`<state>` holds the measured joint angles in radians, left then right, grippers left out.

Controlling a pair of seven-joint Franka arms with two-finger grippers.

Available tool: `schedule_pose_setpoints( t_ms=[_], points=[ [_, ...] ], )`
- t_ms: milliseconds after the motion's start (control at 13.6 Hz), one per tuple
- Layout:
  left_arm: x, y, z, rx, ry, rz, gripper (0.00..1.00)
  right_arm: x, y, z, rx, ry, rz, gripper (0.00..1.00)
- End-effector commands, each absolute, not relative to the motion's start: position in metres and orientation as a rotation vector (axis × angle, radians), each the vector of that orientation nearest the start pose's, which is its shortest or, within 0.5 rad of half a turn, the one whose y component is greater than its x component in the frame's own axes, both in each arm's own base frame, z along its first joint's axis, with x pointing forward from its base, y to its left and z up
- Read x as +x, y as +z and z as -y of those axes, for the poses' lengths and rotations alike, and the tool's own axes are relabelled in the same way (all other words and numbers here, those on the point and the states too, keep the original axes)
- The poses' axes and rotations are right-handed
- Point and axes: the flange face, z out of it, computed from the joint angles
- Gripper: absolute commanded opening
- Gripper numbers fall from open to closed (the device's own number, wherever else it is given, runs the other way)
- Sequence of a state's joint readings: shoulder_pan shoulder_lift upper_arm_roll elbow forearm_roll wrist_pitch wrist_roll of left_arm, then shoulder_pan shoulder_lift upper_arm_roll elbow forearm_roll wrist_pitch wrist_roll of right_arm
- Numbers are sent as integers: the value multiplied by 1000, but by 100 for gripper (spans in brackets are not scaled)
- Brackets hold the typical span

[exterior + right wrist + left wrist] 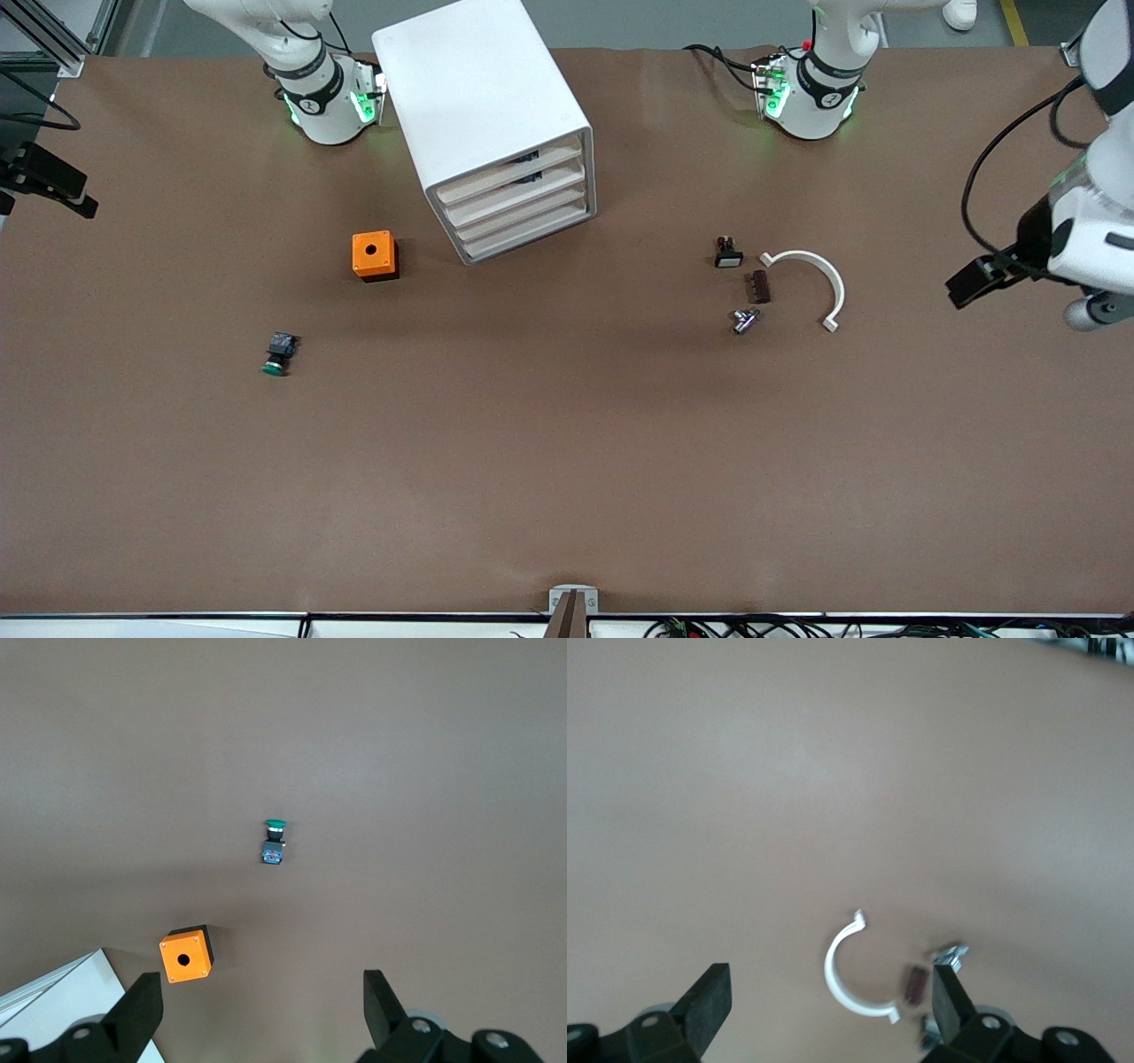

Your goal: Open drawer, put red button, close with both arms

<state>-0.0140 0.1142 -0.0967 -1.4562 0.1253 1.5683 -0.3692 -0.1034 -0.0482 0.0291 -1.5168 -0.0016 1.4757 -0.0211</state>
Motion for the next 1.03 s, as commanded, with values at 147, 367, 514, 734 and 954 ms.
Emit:
schedule_pose_setpoints(
  t_ms=[147, 367, 514, 734, 954],
  points=[
    [539, 642, 39, -3041, 33, 61, 100, 520, 661, 53, -3084, 13, -146, 100],
    [505, 641, 33, -3124, 59, 64, 100, 518, 658, 54, -3082, 39, -148, 100],
    [494, 644, 33, -3128, 54, 57, 100, 519, 657, 51, -3083, 33, -139, 100],
    [492, 646, 37, -3125, 57, 36, 100, 520, 657, 50, -3095, 32, -132, 100],
    [484, 650, 41, -3122, 47, -23, 100, 519, 657, 51, -3105, 33, -134, 100]
  ],
)
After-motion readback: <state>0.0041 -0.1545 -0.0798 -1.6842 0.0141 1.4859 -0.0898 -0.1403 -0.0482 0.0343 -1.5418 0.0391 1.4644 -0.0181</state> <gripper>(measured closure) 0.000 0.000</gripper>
